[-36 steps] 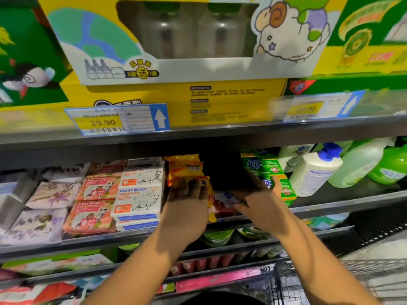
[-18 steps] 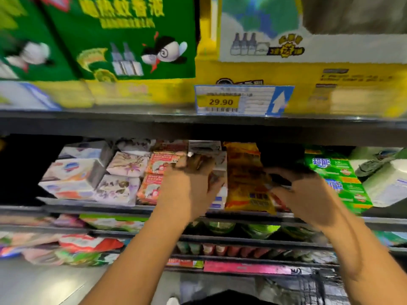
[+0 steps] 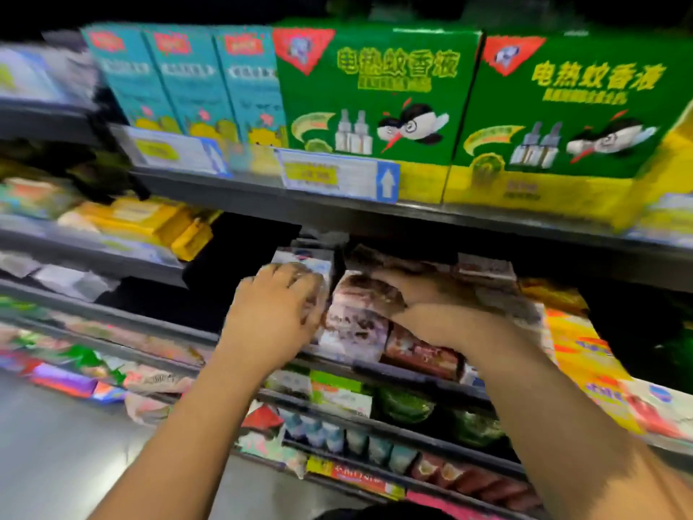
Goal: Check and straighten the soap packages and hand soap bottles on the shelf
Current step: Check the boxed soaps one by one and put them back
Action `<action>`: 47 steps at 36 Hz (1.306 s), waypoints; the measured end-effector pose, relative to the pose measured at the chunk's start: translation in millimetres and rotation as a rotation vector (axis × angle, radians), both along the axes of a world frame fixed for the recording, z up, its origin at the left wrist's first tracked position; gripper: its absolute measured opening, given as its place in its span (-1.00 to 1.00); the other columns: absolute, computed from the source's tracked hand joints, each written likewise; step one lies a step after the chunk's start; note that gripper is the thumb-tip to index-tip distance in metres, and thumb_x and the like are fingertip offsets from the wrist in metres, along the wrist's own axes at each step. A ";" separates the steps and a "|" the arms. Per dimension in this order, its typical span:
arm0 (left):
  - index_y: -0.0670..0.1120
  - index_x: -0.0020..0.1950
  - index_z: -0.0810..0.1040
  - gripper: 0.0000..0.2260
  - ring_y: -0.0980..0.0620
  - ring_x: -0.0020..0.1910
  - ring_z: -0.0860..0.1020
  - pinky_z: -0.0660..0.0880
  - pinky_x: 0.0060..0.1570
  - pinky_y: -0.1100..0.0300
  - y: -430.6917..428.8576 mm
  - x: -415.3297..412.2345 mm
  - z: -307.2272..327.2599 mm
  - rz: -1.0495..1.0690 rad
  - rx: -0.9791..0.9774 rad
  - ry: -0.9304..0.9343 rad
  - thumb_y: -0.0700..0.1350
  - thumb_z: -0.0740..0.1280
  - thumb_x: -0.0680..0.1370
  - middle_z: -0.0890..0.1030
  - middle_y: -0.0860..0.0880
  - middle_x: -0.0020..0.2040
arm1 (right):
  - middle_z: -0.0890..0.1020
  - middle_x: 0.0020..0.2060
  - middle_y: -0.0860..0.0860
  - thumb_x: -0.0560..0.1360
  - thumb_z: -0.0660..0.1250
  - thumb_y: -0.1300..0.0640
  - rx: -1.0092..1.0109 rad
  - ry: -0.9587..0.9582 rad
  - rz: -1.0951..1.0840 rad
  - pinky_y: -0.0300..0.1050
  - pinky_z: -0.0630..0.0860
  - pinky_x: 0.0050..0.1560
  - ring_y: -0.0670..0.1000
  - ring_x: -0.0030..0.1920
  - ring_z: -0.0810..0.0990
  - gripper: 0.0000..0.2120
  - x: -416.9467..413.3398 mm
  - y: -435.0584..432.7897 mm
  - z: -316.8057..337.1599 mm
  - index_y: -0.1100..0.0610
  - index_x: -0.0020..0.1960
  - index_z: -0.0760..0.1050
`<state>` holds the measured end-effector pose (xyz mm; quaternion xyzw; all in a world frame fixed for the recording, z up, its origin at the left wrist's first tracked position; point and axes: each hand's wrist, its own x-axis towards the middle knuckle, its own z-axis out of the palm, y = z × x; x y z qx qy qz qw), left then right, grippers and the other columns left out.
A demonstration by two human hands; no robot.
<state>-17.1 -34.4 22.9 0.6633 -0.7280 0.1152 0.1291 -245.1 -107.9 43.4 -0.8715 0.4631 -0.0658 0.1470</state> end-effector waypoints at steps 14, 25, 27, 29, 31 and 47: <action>0.13 0.57 0.20 -0.26 0.00 0.60 -0.04 0.16 0.52 0.00 -7.3 77.8 -21.6 -0.139 0.336 0.370 0.32 0.34 0.45 -0.01 0.10 0.62 | 0.24 0.50 -0.17 0.48 0.49 0.10 0.232 -0.090 0.203 -0.28 0.21 0.36 -0.15 0.47 0.22 -0.33 83.2 -49.5 -18.1 -0.17 0.50 0.31; -0.07 0.42 0.44 -0.43 0.05 0.21 0.45 0.34 0.18 0.30 -5.4 100.2 -29.3 -0.206 0.219 0.506 0.05 0.49 0.47 0.43 0.00 0.26 | 0.54 0.27 -0.02 0.50 0.46 0.00 0.034 -0.129 0.039 -0.21 0.39 0.04 0.00 0.22 0.52 -0.59 97.8 -41.9 -17.1 -0.01 0.31 0.47; -0.07 0.42 0.44 -0.47 0.06 0.21 0.44 0.31 0.18 0.32 -4.0 101.8 -30.4 -0.203 0.205 0.549 -0.02 0.48 0.49 0.42 0.01 0.27 | 0.54 0.28 -0.04 0.51 0.44 0.03 0.027 -0.153 0.005 -0.37 0.37 -0.04 -0.08 0.16 0.51 -0.58 94.1 -38.5 -15.1 -0.02 0.34 0.44; -0.07 0.41 0.44 -0.51 0.06 0.20 0.43 0.30 0.19 0.33 -4.0 102.7 -30.6 -0.202 0.183 0.584 -0.09 0.47 0.51 0.40 0.01 0.26 | 0.52 0.30 -0.06 0.53 0.41 0.04 0.015 -0.159 -0.036 -0.48 0.35 -0.05 -0.11 0.16 0.50 -0.56 88.4 -34.7 -12.5 -0.02 0.37 0.41; -0.08 0.40 0.46 -0.54 0.06 0.20 0.42 0.31 0.24 0.35 -6.9 99.9 -30.1 -0.240 0.127 0.599 -0.10 0.46 0.52 0.40 -0.01 0.24 | 0.51 0.33 -0.02 0.52 0.41 -0.01 -0.004 -0.151 -0.100 -0.29 0.44 0.09 0.00 0.24 0.53 -0.53 77.2 -32.3 -11.4 -0.07 0.39 0.39; 0.61 0.36 0.05 -0.60 0.33 0.52 -0.04 -0.04 0.40 0.43 -60.0 -65.1 15.7 -0.581 0.219 0.550 0.12 0.07 0.68 0.11 0.35 0.53 | 0.65 0.00 0.14 0.58 0.37 -0.03 -0.157 -0.140 -0.551 -0.16 0.27 -0.20 0.11 -0.06 0.56 -0.64 -126.0 34.6 23.7 0.07 0.33 0.52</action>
